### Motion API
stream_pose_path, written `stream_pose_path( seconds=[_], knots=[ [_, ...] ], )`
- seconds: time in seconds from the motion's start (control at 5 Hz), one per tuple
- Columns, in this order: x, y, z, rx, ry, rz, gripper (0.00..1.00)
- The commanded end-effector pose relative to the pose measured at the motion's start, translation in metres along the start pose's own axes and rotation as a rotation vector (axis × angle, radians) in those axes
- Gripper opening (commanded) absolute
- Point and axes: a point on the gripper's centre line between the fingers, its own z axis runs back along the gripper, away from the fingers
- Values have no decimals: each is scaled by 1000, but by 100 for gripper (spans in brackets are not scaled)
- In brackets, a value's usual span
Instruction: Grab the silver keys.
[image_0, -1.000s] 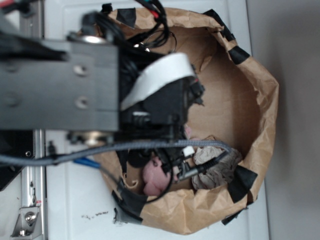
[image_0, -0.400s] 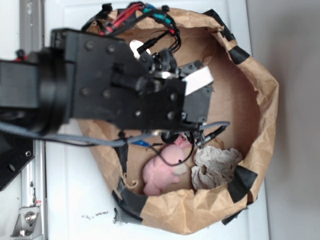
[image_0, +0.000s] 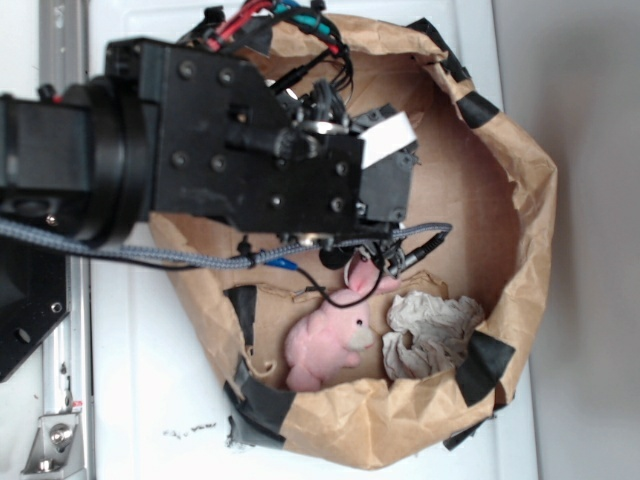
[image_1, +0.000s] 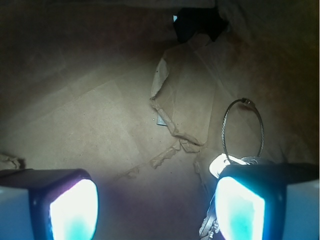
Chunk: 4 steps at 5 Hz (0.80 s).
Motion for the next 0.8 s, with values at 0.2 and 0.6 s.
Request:
stream_pose_path(
  seconds=[0.2, 0.6],
  knots=[
    [11, 9, 12, -18, -41, 17, 100],
    [17, 27, -1, 30, -43, 17, 100]
  ],
)
